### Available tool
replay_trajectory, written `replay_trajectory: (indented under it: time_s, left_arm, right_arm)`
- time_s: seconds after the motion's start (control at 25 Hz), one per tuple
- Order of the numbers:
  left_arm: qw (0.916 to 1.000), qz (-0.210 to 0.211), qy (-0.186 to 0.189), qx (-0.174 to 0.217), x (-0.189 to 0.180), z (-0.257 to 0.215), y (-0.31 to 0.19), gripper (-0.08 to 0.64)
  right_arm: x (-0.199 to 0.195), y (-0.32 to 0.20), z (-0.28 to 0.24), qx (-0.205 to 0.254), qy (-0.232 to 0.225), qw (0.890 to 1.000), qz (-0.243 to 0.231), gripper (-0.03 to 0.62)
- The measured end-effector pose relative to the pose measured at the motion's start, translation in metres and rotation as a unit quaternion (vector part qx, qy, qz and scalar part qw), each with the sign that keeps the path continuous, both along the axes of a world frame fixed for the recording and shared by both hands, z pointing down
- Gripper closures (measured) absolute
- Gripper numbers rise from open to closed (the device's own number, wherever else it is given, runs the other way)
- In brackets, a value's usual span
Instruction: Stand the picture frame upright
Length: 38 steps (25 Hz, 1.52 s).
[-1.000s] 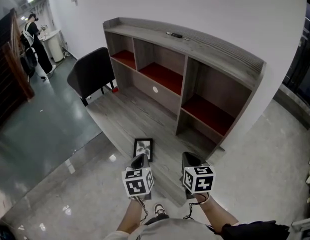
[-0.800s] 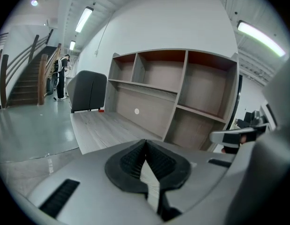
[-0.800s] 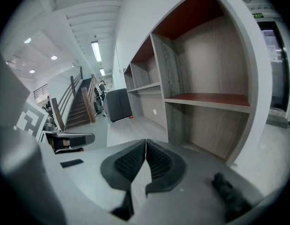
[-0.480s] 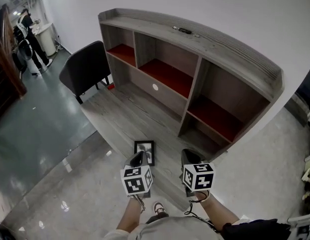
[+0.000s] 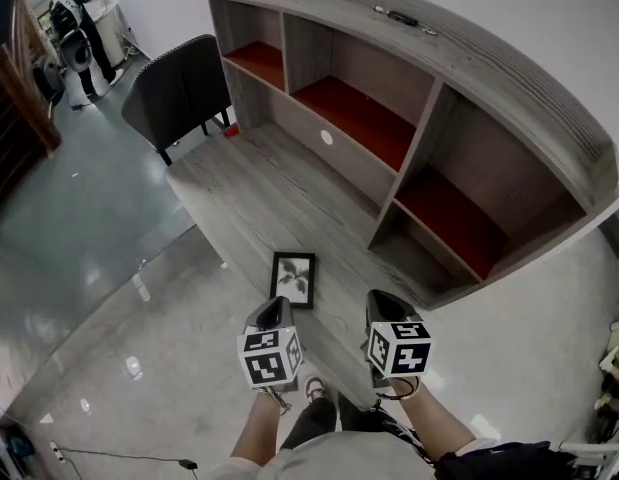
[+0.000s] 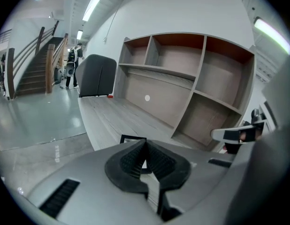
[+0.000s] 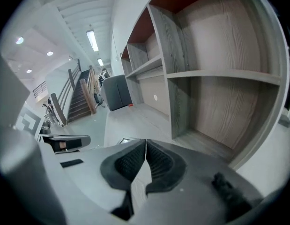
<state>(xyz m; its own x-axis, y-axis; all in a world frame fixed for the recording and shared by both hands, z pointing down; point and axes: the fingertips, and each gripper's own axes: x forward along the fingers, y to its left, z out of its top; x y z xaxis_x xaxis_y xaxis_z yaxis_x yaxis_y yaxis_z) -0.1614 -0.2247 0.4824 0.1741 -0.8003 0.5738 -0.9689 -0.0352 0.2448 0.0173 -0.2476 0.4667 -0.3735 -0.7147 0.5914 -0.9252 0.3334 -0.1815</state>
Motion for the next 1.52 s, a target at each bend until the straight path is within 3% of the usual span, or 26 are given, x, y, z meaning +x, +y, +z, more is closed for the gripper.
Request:
replay_trajectory:
  time_s: [0.4,0.8,1.08,1.52]
  left_arm:
    - [0.9986,-0.021,-0.013,-0.046,-0.003,0.034,0.008,0.548]
    - [0.9945,-0.044,-0.009,-0.094,-0.02,0.072,0.025,0.548]
    - [0.9917,-0.039,-0.002,-0.122,-0.015,0.099,0.031,0.548]
    - [0.9893,-0.046,0.001,-0.138,-0.024,0.123,0.026,0.548]
  right_arm:
    - [0.004,-0.007,0.036,-0.041,-0.012,0.999,-0.013,0.56]
    - [-0.018,-0.003,0.075,-0.082,-0.007,0.996,-0.037,0.56]
    - [-0.025,-0.003,0.1,-0.108,0.0,0.993,-0.048,0.56]
    - [-0.039,-0.013,0.13,-0.128,0.002,0.99,-0.055,0.56]
